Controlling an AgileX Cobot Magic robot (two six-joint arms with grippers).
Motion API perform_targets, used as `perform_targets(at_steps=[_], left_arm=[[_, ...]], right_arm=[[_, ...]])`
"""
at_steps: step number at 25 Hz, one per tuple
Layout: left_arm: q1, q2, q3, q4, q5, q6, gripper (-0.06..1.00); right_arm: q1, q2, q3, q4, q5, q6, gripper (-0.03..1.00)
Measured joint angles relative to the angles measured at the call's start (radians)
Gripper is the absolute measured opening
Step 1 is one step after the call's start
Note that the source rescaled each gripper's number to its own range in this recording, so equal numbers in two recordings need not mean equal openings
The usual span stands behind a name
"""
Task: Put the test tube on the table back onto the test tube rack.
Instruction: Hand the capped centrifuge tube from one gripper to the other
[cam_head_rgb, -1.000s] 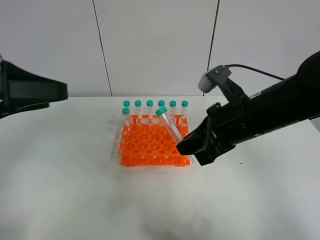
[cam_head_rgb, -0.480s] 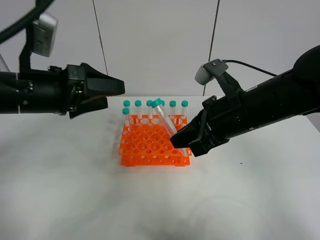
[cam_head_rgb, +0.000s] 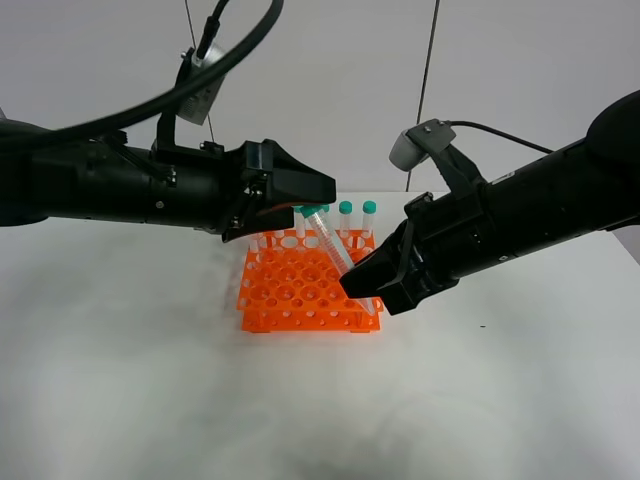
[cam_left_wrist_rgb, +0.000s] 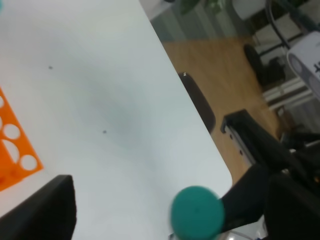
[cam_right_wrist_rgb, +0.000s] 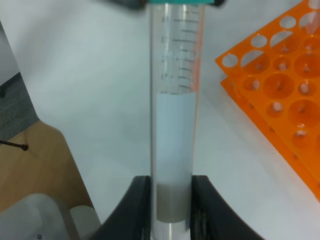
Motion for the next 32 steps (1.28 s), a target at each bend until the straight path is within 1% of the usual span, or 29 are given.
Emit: perform_targets(at_steps=[4,9,11,14,16,22,24,29,32], left_arm=[[-0.055,0.005,-0.012,-0.011,-0.001,0.002,0.97],[-0.061,0.005,-0.012,-0.026,-0.002,0.005,0.97],[-0.061,0.005,-0.012,-0.03,-0.002,0.005,0.95],[-0.061,0.005,-0.012,-0.035,-0.002,0.005,0.84],[-0.061,0.005,-0.012,-0.036,-0.002,0.005,0.78],[-0.061,0.005,-0.012,-0.036,-0.002,0.005,0.75],[-0.061,0.005,-0.012,-0.036,-0.002,0.005,0.71],[-0.061,0.005,-0.012,-0.036,-0.006,0.005,0.47],[-0.061,0.005,-0.012,-0.036,-0.016,0.005,0.4]], right_arm=[[0.0,0.0,0.0,0.0,0.009,0.0,0.02],[0.0,0.0,0.0,-0.027,0.015,0.012,0.02],[0.0,0.0,0.0,-0.04,0.015,0.027,0.02],[0.0,0.0,0.0,-0.046,0.014,0.046,0.02],[0.0,0.0,0.0,-0.046,0.012,0.049,0.02],[0.0,0.0,0.0,-0.036,0.002,0.049,0.02],[0.0,0.0,0.0,-0.025,-0.005,0.045,0.02],[0.0,0.0,0.0,-0.007,-0.007,0.031,0.02],[0.0,0.0,0.0,-0.003,-0.007,0.027,0.02]])
